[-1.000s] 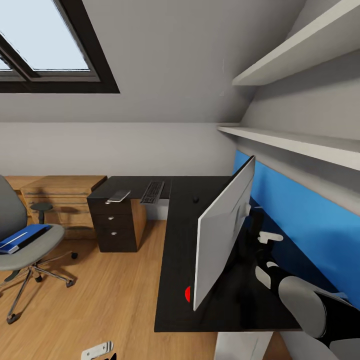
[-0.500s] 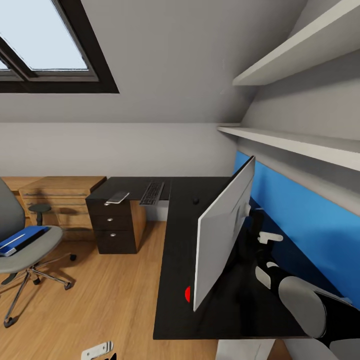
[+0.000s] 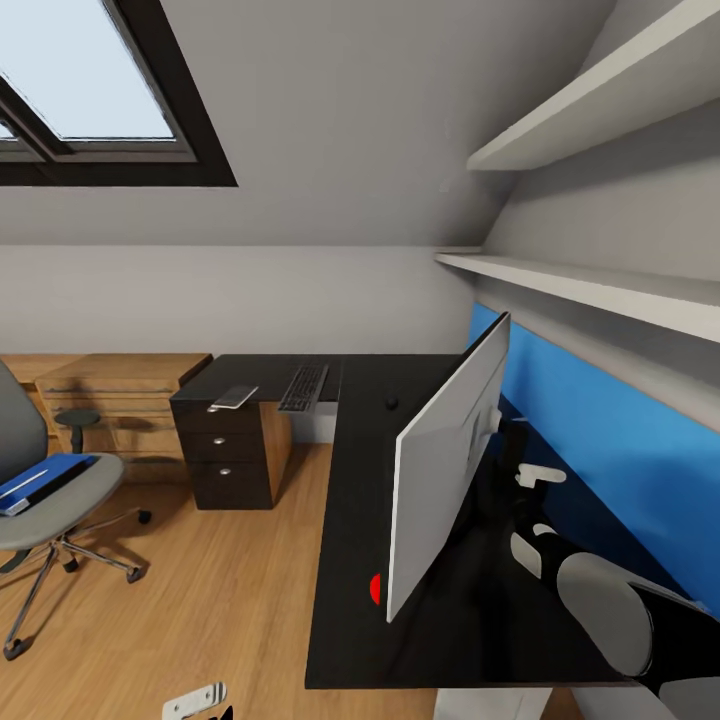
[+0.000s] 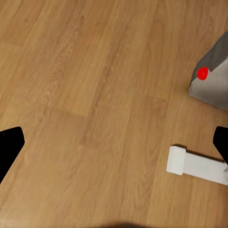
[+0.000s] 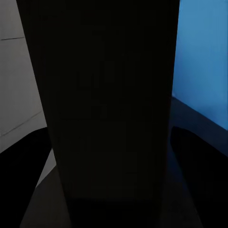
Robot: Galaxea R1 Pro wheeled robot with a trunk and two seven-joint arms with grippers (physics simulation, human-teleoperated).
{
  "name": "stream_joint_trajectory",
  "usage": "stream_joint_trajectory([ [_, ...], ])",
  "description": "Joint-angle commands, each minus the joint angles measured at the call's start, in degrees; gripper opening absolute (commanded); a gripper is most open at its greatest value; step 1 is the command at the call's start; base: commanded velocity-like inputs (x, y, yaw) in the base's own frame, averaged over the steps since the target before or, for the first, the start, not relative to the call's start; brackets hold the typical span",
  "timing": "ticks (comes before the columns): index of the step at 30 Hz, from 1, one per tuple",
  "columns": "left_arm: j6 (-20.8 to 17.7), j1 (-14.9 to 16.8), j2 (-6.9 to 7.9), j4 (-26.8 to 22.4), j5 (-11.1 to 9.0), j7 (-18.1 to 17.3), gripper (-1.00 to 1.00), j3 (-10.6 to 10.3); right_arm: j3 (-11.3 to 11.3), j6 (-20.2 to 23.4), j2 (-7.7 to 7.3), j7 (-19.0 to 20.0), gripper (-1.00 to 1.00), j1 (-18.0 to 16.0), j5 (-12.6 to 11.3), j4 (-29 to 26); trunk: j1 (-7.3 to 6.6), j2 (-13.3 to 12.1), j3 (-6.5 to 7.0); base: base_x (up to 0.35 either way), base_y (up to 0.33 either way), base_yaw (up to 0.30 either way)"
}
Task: In the bedroom, organize the workspace by keeping the computer under the desk, ensuring the monitor is on the desk, placing the keyboard on the desk next to the monitor, placing the mouse on the desk next to the keyboard, moving the folder from the swivel chair onto the desk next to the mouse, stacking the notebook on top of the folder with the pen on top of the notebook, and positioning the swivel chair next to the desk.
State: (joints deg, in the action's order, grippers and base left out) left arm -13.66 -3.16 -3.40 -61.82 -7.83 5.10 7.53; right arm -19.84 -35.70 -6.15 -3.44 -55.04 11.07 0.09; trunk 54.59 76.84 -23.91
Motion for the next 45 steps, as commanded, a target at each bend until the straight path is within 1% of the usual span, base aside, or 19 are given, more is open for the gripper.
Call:
stream_joint_trajectory([
  [1, -0.32, -0.01, -0.03, -0.14, -0.60, 0.20, 1.00, 0.03, -1.25, -0.16, 0.00, -0.17, -1.00, -0.05, 0.70, 0.09, 0.74, 0.03, -0.06, 0.183, 0.000, 0.000],
  [8, -0.39, -0.01, -0.03, 0.17, -0.60, 0.30, 1.00, 0.03, -1.25, -0.16, -0.04, -0.16, -1.00, -0.07, 0.71, 0.09, 0.74, 0.03, -0.06, 0.125, 0.000, 0.000],
  [36, -0.40, -0.01, -0.03, 0.32, -0.60, 0.35, 1.00, 0.04, -1.25, -0.09, -0.08, -0.16, -1.00, -0.05, 0.71, 0.09, 0.74, 0.03, -0.06, 0.012, -0.011, 0.000],
  [45, -0.40, -0.01, -0.03, 0.38, -0.60, 0.32, 1.00, 0.24, -1.25, -0.08, -0.04, -0.16, -1.00, -0.04, 0.71, 0.09, 0.74, 0.03, -0.06, 0.041, -0.059, 0.000],
])
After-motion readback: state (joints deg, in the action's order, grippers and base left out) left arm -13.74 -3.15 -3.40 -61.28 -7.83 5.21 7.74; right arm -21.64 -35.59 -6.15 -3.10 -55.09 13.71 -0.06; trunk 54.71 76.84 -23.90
